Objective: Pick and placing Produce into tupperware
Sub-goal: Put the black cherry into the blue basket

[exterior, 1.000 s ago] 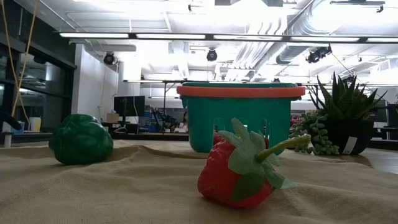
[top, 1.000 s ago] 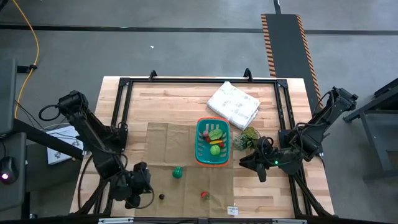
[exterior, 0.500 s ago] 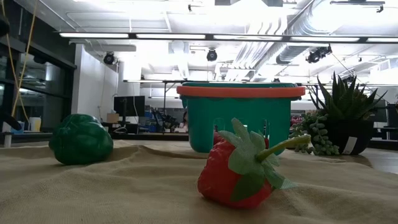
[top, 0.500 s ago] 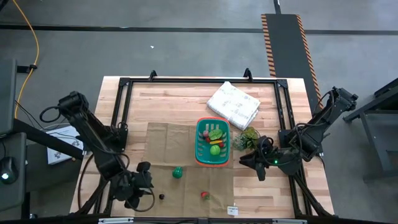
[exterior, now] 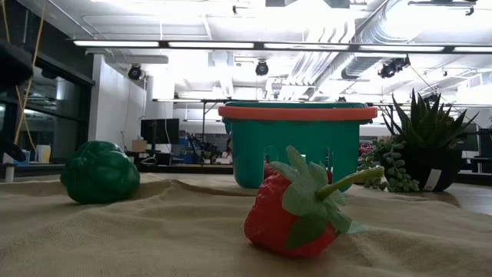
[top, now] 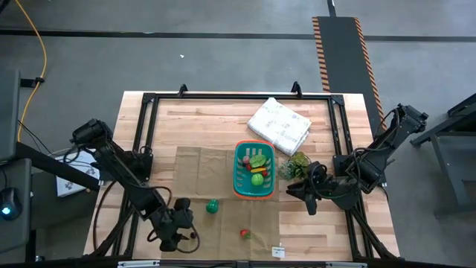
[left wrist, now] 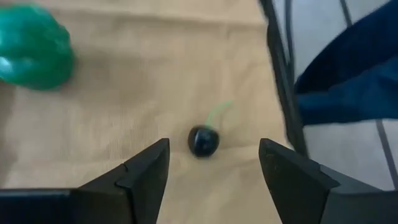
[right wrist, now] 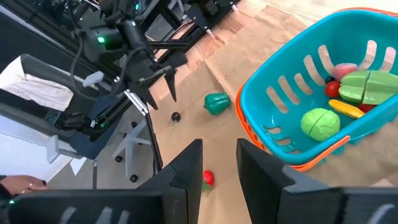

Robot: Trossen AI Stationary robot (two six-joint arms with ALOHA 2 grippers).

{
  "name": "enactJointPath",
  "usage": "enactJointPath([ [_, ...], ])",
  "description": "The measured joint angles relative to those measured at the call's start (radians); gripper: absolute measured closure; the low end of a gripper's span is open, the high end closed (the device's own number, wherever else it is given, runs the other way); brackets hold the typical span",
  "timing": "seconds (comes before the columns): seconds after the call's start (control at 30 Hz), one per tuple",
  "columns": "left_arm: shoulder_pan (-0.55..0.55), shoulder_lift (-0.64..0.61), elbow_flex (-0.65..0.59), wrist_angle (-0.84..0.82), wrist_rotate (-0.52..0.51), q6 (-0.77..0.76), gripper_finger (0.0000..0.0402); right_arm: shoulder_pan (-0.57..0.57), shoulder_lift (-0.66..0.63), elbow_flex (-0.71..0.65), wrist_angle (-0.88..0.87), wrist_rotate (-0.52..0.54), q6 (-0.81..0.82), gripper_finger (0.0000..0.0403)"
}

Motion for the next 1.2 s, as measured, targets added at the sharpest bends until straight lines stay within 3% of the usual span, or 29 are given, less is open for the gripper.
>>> enactJointPath([
  [0.4, 0.008, 0.065, 0.0, 0.023, 0.049, 0.031, 0.0161, 0.0, 0.0, 0.0, -0.007, 0.0, 0.0, 0.0314],
  [0.87, 0.008, 0.065, 0.0, 0.148, 0.062, -0.084, 0.0165, 0.0, 0.0, 0.0, -0.027, 0.007, 0.027, 0.0314],
  [1.2, 0.008, 0.064, 0.0, 0.107, 0.046, 0.077, 0.0188, 0.0, 0.0, 0.0, -0.036, 0.008, 0.049, 0.0314],
])
